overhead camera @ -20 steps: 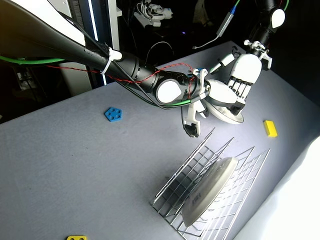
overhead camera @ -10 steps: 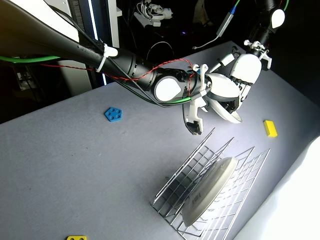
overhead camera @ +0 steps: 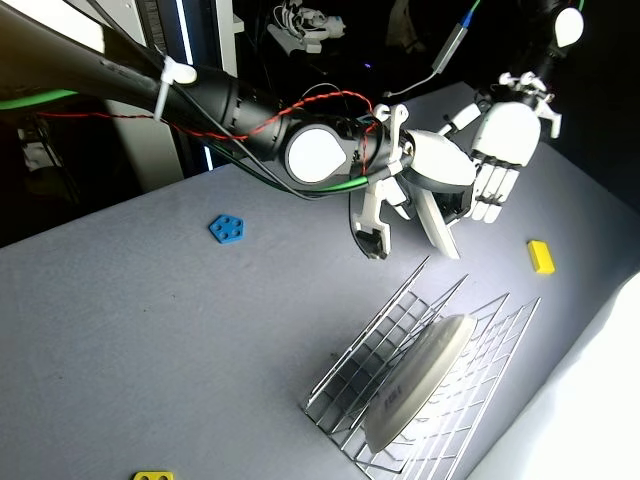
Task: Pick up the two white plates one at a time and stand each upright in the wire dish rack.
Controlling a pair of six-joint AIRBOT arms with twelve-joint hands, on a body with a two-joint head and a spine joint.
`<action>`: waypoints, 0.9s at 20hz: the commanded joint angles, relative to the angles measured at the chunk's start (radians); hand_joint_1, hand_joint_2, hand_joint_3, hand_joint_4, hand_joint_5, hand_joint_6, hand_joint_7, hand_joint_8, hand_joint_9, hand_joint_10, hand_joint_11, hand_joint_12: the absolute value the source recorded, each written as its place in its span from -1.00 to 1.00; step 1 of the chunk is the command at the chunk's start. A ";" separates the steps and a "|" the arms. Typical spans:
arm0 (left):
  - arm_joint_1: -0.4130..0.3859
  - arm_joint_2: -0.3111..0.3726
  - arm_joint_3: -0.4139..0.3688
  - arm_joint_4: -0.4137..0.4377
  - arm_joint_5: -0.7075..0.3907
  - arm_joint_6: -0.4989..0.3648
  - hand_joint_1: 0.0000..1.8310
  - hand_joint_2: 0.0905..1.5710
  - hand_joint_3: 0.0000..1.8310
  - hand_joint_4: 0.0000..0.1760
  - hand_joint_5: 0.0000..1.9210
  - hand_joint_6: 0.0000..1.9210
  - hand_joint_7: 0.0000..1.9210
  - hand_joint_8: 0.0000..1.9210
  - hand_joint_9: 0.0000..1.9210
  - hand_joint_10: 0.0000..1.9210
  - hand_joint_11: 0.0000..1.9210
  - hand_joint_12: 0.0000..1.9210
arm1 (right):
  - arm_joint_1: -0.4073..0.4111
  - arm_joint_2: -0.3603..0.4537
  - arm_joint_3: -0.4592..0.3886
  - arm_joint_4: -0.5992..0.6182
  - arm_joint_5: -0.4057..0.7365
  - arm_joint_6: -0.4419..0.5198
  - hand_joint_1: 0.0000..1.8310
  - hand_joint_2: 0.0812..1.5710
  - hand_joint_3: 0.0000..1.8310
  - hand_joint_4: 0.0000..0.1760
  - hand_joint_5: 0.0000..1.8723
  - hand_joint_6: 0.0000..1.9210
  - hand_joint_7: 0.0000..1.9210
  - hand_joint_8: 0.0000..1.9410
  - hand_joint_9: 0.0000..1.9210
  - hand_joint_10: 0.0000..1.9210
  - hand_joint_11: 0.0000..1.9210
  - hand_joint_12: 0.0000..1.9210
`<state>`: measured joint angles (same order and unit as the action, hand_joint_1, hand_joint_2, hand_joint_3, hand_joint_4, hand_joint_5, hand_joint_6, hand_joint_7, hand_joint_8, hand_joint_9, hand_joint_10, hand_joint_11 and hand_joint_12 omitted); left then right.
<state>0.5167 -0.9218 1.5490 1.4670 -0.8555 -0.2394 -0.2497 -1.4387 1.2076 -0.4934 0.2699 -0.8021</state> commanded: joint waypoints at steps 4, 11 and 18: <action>-0.059 0.024 -0.006 -0.036 -0.032 -0.017 -1.00 0.34 -1.00 -1.00 -0.97 -0.99 -0.96 -0.99 -0.97 -0.99 -0.99 -1.00 | 0.057 0.035 -0.037 0.013 0.083 0.060 0.54 0.34 -1.00 -1.00 0.03 0.03 0.10 -0.14 0.07 -0.03 -0.08 0.14; -0.053 0.028 -0.018 -0.017 -0.033 -0.024 -1.00 0.33 -1.00 -1.00 -0.96 -0.99 -0.95 -0.99 -0.97 -0.99 -0.99 -1.00 | 0.148 0.090 -0.088 0.012 0.036 0.208 0.54 0.33 -1.00 -1.00 0.04 0.02 0.12 -0.17 0.05 -0.02 -0.08 0.14; -0.048 0.033 -0.019 -0.015 -0.036 -0.024 -1.00 0.34 -1.00 -1.00 -0.95 -0.99 -0.95 -0.99 -0.96 -0.99 -0.99 -0.99 | 0.220 0.130 -0.103 0.009 -0.005 0.445 0.51 0.33 -1.00 -1.00 0.04 0.03 0.13 -0.18 0.06 0.00 0.01 -0.11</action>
<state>0.4767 -0.9047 1.5311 1.5105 -0.8654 -0.2626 -0.0463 -1.3128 1.1088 -0.4984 0.1440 -0.3546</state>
